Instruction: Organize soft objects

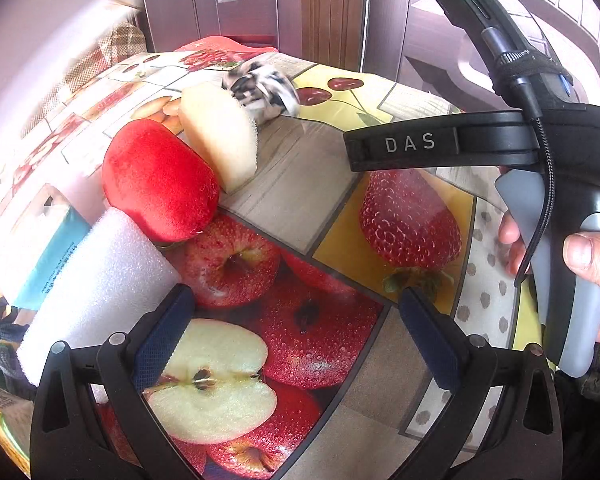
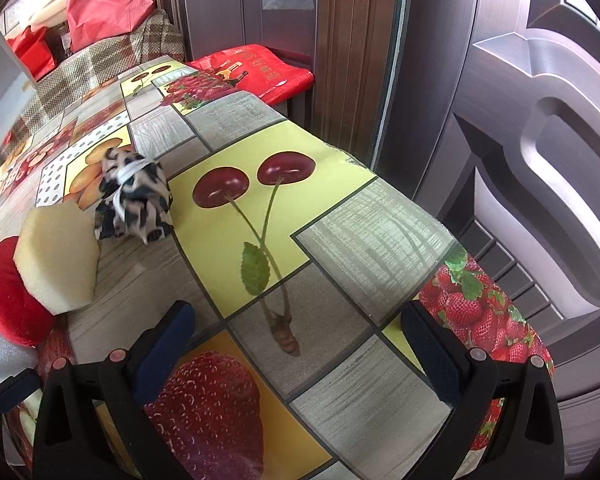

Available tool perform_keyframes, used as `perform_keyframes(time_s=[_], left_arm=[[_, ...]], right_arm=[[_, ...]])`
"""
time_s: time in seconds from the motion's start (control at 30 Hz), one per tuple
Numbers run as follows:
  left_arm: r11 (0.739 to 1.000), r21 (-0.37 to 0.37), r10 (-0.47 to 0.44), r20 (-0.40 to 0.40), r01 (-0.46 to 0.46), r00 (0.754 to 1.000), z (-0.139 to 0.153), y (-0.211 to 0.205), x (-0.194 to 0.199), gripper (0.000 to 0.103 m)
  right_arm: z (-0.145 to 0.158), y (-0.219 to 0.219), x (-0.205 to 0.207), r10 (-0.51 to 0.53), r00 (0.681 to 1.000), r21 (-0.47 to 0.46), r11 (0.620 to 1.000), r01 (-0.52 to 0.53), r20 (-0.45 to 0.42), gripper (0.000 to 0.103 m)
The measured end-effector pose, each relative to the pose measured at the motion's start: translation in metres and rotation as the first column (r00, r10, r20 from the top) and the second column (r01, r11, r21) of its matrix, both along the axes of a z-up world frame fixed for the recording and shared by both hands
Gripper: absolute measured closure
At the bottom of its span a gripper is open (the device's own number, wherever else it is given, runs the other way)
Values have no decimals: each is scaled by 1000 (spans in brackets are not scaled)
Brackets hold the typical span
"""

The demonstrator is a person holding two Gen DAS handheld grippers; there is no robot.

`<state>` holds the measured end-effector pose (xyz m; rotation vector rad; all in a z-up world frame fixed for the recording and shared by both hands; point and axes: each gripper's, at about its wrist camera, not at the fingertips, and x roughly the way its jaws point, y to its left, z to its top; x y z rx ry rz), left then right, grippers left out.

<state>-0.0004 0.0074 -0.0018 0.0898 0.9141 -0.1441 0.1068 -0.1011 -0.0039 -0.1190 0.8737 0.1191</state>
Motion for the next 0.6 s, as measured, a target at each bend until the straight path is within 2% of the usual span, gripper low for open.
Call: perform_keyframes(time_s=[0.6], left_arm=[[1000, -1, 0, 0, 0, 1000, 0, 0, 0, 1]], right_arm=[[0, 1, -1, 4, 1000, 3, 1000, -4, 1, 0]])
